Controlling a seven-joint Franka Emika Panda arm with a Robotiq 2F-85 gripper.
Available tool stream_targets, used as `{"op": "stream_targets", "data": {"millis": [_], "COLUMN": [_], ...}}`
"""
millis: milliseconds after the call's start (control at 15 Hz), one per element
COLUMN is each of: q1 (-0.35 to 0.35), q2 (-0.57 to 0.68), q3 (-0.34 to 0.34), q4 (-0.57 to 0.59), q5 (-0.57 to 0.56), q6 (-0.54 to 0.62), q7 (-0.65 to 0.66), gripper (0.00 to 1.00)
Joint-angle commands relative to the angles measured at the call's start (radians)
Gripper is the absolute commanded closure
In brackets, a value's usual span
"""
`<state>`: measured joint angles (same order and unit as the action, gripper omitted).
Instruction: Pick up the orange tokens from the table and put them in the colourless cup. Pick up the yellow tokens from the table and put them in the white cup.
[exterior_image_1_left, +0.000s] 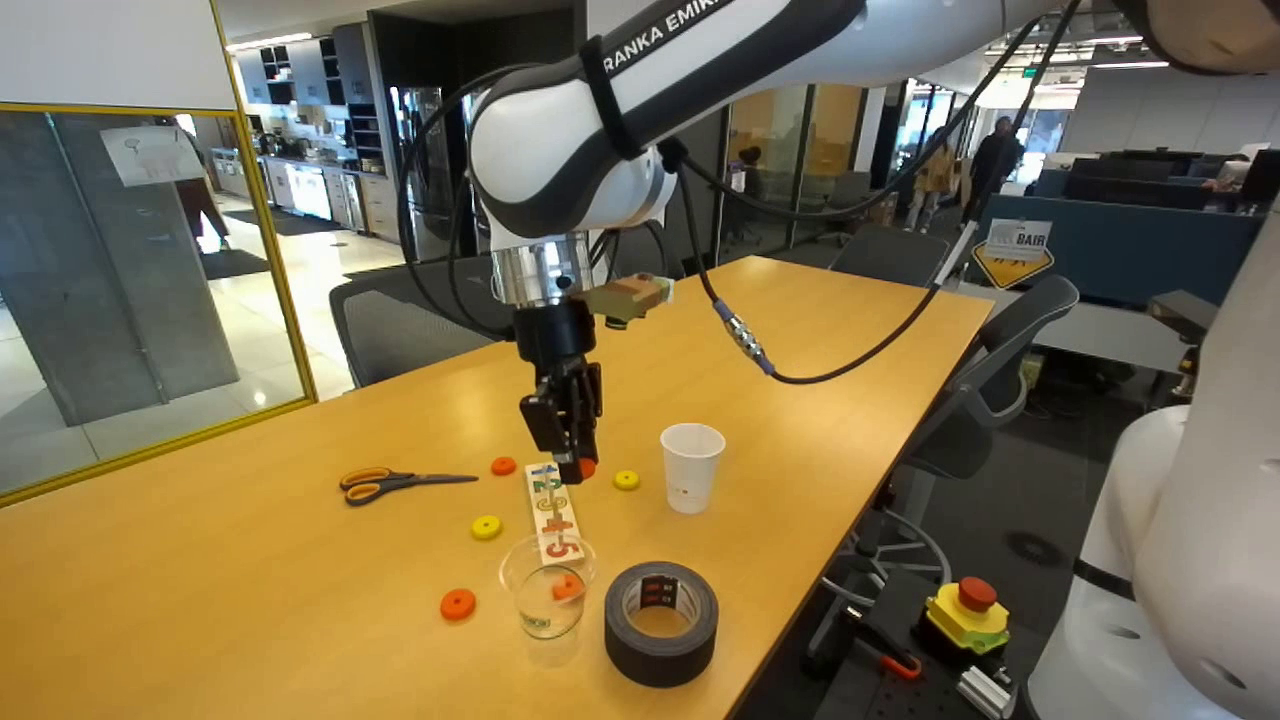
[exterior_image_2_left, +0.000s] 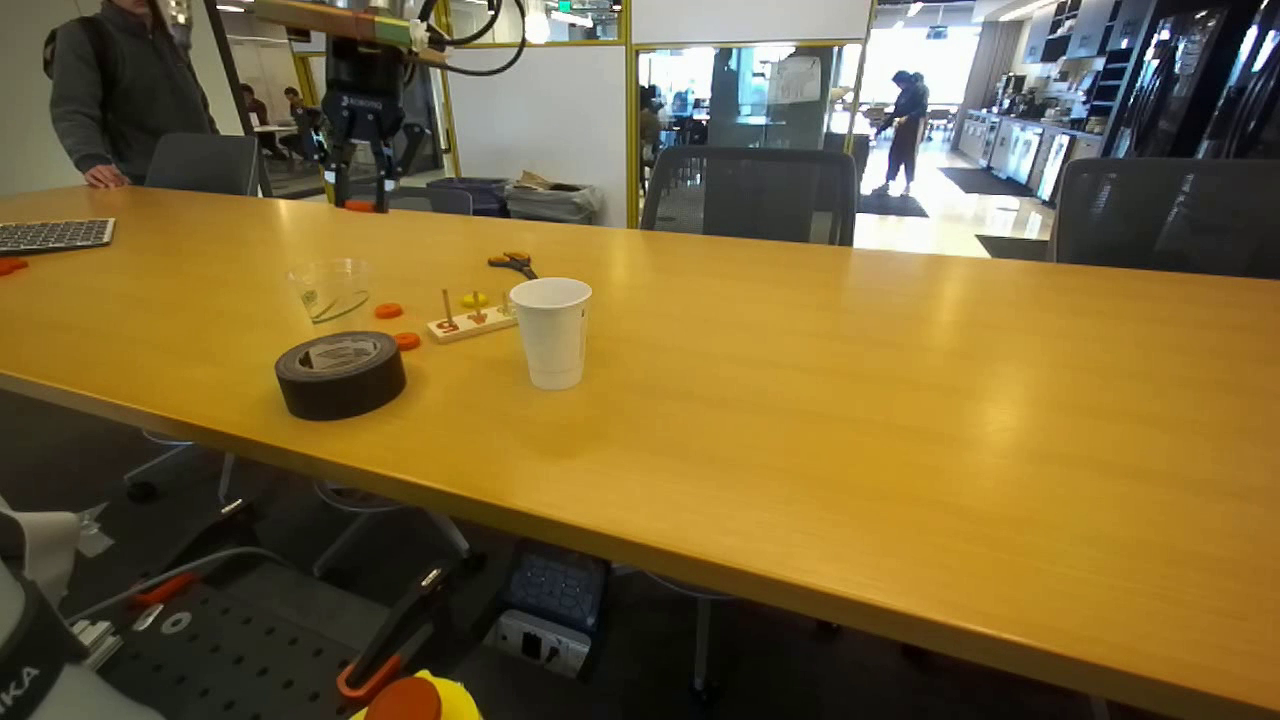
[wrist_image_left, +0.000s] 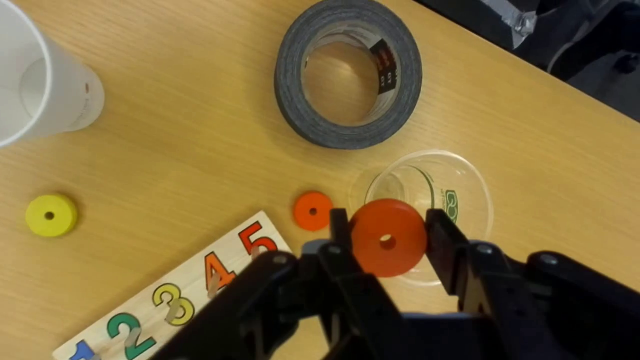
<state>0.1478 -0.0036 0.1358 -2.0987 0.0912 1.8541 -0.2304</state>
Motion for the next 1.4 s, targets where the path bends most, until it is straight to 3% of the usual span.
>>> {"op": "stream_targets", "data": {"millis": [0, 400, 1133, 1200, 1267, 1333], "q1": [0.009, 0.031, 0.053, 0.051, 0.05, 0.049], "q2": [-0.018, -0.016, -0.009, -0.007, -0.005, -0.002], "q3": [0.014, 0.045, 0.066, 0.065, 0.064, 0.063], "q4": [-0.076, -0.128, -0.152, -0.152, -0.152, -0.153], "q5": [0.058, 0.102, 0.127, 0.119, 0.113, 0.104], "q6": [0.061, 0.161, 0.241, 0.254, 0.267, 0.283], "q7": [-0.029, -0.025, -0.001, 0.012, 0.02, 0.034], "gripper": [0.78, 0.78, 0.77, 0.64, 0.33, 0.32]}}
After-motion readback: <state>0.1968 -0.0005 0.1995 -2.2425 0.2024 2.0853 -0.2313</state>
